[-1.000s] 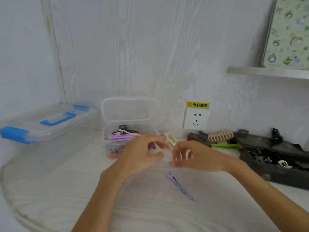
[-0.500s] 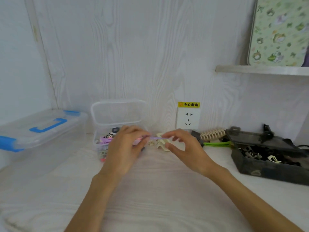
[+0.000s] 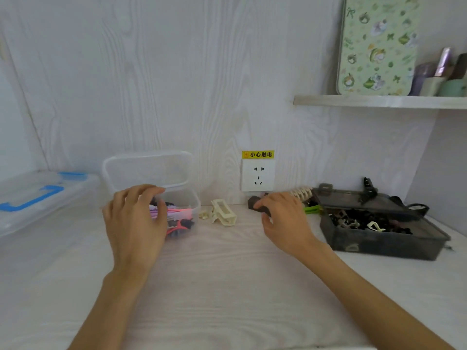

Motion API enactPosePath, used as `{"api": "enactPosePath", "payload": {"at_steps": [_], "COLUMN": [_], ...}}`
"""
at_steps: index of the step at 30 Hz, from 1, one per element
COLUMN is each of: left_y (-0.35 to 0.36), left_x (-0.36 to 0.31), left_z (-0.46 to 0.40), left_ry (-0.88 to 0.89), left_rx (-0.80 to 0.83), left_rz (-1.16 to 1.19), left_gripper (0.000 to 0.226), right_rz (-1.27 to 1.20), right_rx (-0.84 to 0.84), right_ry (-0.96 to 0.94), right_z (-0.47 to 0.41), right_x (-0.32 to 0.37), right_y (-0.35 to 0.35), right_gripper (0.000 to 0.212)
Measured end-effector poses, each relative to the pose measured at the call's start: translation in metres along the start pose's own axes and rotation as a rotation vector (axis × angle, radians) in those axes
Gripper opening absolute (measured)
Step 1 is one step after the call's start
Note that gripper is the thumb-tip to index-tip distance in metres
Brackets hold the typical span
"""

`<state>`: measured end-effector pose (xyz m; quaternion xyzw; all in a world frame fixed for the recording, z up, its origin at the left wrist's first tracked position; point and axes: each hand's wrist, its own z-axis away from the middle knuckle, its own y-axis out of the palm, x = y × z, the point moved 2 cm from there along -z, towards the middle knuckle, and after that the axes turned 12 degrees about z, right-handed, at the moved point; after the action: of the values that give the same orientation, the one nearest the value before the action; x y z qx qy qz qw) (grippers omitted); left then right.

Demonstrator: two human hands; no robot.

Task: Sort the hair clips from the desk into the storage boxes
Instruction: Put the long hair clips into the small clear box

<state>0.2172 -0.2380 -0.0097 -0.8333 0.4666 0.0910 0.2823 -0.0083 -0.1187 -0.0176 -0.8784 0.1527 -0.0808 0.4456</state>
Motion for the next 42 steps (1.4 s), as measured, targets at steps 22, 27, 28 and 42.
{"api": "enactPosePath", "payload": {"at_steps": [22,27,28,42], "left_y": [0.112,0.136,0.142,0.17], "left_x": [-0.159,-0.178,-0.181,-0.153], "left_z": [0.085,0.079,0.077,0.046], "left_ry": [0.237,0.271,0.274,0.17], "left_rx": [0.775,0.82,0.826,0.736], "left_rz": [0.232,0.201,0.192,0.04], "left_gripper": [0.041,0.044,0.045,0.038], "right_rz": [0.526,0.827,0.868,0.424], "right_rx": [0.583,0.557,0.557,0.177], "right_ry": [0.501,0.316,0.269,0.132], "right_z": [0.089,0.085,0.081,0.019], "right_x": [-0.13,-0.135,-0.134,-0.115], "right_y": [-0.071,-0.068,-0.065,0.018], "right_gripper": [0.072,0.07,0.071,0.048]}}
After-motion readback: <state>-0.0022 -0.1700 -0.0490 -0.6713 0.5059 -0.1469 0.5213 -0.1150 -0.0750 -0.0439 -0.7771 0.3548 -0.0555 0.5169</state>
